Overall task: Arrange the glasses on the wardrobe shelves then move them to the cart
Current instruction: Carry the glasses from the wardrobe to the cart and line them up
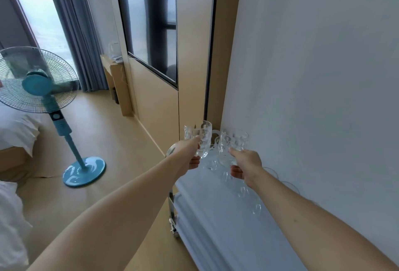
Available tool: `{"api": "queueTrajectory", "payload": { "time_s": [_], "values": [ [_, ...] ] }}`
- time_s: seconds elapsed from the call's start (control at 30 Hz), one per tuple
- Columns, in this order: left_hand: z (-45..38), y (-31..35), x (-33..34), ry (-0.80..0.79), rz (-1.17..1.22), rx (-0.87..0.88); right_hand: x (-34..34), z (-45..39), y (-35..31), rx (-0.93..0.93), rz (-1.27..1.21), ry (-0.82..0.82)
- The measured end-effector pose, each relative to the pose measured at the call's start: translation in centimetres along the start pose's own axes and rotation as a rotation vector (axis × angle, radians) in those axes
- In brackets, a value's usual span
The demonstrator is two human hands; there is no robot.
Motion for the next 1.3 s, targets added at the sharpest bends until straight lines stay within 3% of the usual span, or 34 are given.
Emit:
{"api": "queueTrajectory", "payload": {
  "time_s": [0.57,1.03,1.3],
  "values": [
    [-10.0,-1.9,4.6,-0.364,-0.164,0.019,-0.2,-2.2,5.5,0.034,-0.183,0.392],
    [-9.0,-11.0,10.3,-0.723,-0.274,-0.037,-5.2,6.1,16.6,0.231,-0.238,0.828],
    [-7.7,-16.9,13.7,-0.813,-0.359,-0.084,-7.1,8.9,22.3,0.298,-0.307,0.915]
  ]
}}
Point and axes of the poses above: each hand's wrist, its own z-axis away from the middle knuckle, its own x-axis out of the palm, y = z × x, the point moved 8 cm from there along -z, towards the middle knuckle, and after that the axes turned 9 degrees about -z, right-handed, at the moved point
